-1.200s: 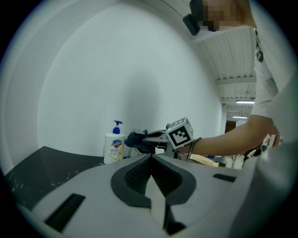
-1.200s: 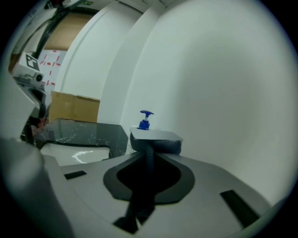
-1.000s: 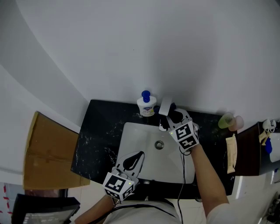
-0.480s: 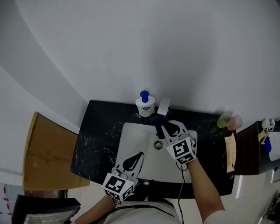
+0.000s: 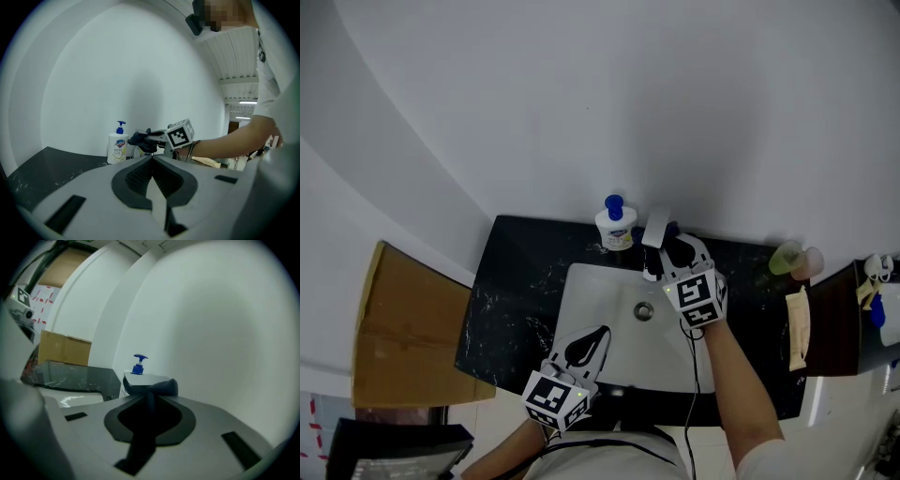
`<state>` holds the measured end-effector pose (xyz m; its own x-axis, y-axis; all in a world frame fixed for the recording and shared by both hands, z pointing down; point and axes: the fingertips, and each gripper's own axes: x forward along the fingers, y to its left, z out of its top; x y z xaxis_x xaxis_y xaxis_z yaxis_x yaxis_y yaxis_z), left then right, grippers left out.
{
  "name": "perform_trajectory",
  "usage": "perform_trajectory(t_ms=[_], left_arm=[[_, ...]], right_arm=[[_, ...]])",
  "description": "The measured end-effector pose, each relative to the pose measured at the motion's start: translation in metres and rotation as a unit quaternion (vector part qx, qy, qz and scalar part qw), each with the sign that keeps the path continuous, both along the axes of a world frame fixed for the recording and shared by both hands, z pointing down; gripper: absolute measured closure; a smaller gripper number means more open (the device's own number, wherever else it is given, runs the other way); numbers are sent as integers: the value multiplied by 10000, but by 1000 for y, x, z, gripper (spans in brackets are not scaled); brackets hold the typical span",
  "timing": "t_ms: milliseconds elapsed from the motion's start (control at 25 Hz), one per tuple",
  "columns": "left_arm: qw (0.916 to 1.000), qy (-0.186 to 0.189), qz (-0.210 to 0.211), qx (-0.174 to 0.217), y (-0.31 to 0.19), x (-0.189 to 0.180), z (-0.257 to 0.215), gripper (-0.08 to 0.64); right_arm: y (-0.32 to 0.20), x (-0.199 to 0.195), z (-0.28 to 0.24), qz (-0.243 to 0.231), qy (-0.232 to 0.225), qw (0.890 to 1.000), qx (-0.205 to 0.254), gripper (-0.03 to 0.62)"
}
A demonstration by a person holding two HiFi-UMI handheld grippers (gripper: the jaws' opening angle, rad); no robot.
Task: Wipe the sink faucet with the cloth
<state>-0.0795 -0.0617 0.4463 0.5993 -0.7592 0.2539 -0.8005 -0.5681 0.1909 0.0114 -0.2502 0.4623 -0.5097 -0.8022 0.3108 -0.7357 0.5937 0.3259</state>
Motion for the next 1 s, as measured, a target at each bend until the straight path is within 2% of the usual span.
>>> perform_trajectory(t_ms=[160,440,800,1000], left_arm=[[10000,13,-50,24,-1,-4,-2,558],[9999,77,20,75,-4,2,-4,558],[10000,5,61,21,-4,2,-3,558],[10000,14,82,10,-3,5,-3,558]], right_arm=[[1,-7,-2,-141,-186,9997,-29,545],[45,-15,-13,-489,-671,9965,35,545],[-2,-7,-6,-222,-247,9994,49,545],[26,-15,-12,-498,-546,9973,-5,545]])
